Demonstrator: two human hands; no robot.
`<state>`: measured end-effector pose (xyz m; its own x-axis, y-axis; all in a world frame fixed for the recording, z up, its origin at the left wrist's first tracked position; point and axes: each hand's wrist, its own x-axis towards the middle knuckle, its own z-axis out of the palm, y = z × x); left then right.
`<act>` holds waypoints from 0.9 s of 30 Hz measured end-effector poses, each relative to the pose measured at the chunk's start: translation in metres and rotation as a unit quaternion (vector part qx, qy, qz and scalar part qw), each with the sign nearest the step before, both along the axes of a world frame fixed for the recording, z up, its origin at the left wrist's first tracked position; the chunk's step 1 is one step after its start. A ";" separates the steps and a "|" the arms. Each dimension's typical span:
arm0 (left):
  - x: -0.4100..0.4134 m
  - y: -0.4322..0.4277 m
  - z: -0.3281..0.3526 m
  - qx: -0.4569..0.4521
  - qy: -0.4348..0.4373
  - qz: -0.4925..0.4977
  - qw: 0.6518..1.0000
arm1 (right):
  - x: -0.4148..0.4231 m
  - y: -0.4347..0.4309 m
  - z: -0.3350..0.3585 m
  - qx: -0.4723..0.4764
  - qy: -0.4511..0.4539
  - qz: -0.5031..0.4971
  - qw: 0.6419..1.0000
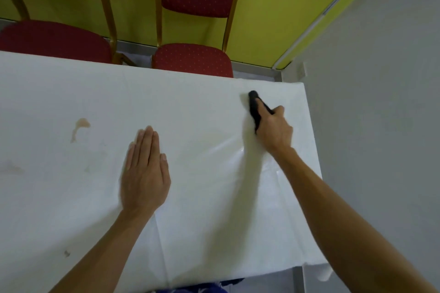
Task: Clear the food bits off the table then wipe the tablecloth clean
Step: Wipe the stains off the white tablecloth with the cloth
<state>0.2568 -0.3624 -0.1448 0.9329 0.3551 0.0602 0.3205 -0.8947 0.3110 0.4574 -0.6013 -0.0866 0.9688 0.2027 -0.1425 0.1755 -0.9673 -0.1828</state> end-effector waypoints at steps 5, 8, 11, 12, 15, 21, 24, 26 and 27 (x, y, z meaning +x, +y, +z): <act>0.001 -0.001 0.002 -0.002 -0.004 0.009 1.000 | 0.022 -0.002 0.016 0.006 -0.016 -0.161 0.987; 0.001 -0.001 0.000 0.003 -0.010 0.012 1.000 | -0.008 0.050 0.027 0.092 -0.062 -0.161 0.981; -0.004 0.001 -0.003 0.001 -0.016 0.008 1.000 | -0.088 0.120 0.007 0.133 -0.025 0.035 0.990; -0.004 0.000 -0.004 0.002 -0.016 0.004 1.000 | -0.111 0.135 -0.002 0.123 0.011 0.092 0.988; 0.000 -0.003 -0.004 0.004 -0.015 0.001 1.000 | -0.127 0.140 -0.018 0.087 0.046 0.149 0.984; 0.000 -0.003 -0.004 0.010 -0.040 -0.001 0.999 | -0.071 0.042 -0.012 0.013 0.002 0.100 0.995; 0.001 -0.007 -0.005 -0.002 -0.043 0.005 0.999 | -0.040 -0.027 -0.009 -0.046 -0.030 -0.028 0.998; 0.003 -0.005 -0.004 -0.007 -0.041 0.010 0.999 | -0.030 -0.058 -0.006 -0.044 -0.036 -0.068 0.996; 0.004 -0.006 -0.004 -0.010 -0.037 0.010 0.999 | -0.023 -0.069 -0.005 -0.038 -0.038 -0.104 0.993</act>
<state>0.2603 -0.3680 -0.1484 0.9186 0.3758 0.1218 0.3140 -0.8816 0.3523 0.4341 -0.6700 -0.0918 0.9971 -0.0111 -0.0747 -0.0187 -0.9945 -0.1027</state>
